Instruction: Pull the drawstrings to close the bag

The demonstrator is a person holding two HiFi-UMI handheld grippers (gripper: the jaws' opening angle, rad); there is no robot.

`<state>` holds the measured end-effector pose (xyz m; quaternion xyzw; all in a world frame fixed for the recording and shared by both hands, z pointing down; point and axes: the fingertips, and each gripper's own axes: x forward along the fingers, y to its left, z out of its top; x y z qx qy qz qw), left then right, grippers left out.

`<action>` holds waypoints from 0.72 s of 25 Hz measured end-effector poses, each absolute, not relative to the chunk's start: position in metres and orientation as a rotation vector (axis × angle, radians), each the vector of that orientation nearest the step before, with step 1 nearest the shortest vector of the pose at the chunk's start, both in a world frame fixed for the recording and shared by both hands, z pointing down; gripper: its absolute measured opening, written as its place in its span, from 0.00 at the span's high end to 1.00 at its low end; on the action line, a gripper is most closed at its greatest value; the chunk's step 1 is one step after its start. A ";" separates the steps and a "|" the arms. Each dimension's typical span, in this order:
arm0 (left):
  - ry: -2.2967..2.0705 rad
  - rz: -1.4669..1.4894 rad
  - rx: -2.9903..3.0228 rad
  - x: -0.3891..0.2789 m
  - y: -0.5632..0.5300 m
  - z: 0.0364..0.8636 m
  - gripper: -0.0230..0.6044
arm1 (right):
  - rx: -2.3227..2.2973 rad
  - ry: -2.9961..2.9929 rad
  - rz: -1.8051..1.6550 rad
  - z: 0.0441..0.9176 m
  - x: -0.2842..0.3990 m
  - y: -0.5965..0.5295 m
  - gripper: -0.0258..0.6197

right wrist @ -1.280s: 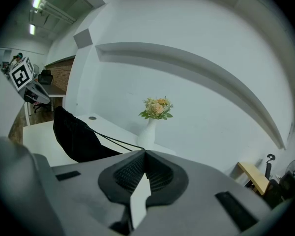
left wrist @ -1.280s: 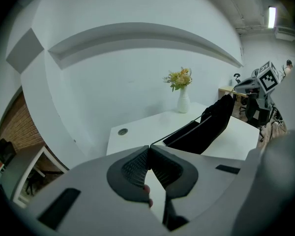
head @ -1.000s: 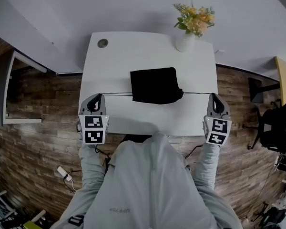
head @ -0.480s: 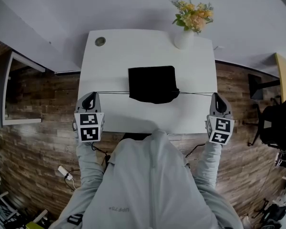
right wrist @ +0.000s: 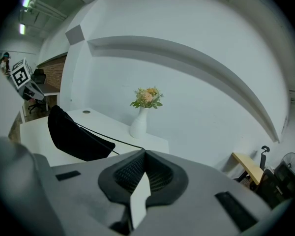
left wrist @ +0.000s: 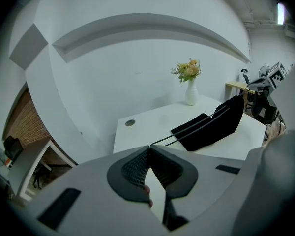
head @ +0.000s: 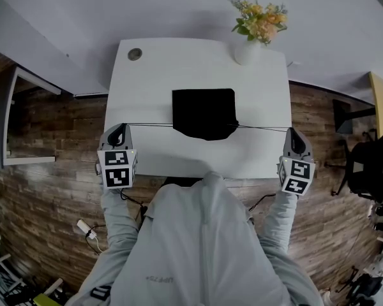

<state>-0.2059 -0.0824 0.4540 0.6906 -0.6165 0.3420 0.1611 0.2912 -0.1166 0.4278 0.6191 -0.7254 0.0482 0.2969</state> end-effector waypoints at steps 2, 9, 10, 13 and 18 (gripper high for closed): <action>-1.761 0.982 1.968 -0.207 -0.082 0.455 0.92 | 1.648 -1.923 0.128 0.428 0.294 -0.116 0.93; -1.764 1.001 1.955 -0.207 -0.081 0.459 0.92 | 1.660 -1.898 0.145 0.434 0.304 -0.112 0.93; -1.764 1.001 1.953 -0.208 -0.080 0.459 0.92 | 1.661 -1.896 0.145 0.433 0.305 -0.111 0.93; -1.763 0.999 1.945 -0.210 -0.079 0.460 0.92 | 1.659 -1.896 0.144 0.432 0.305 -0.110 0.93; -1.761 0.995 1.936 -0.212 -0.076 0.462 0.92 | 1.652 -1.890 0.145 0.433 0.308 -0.108 0.93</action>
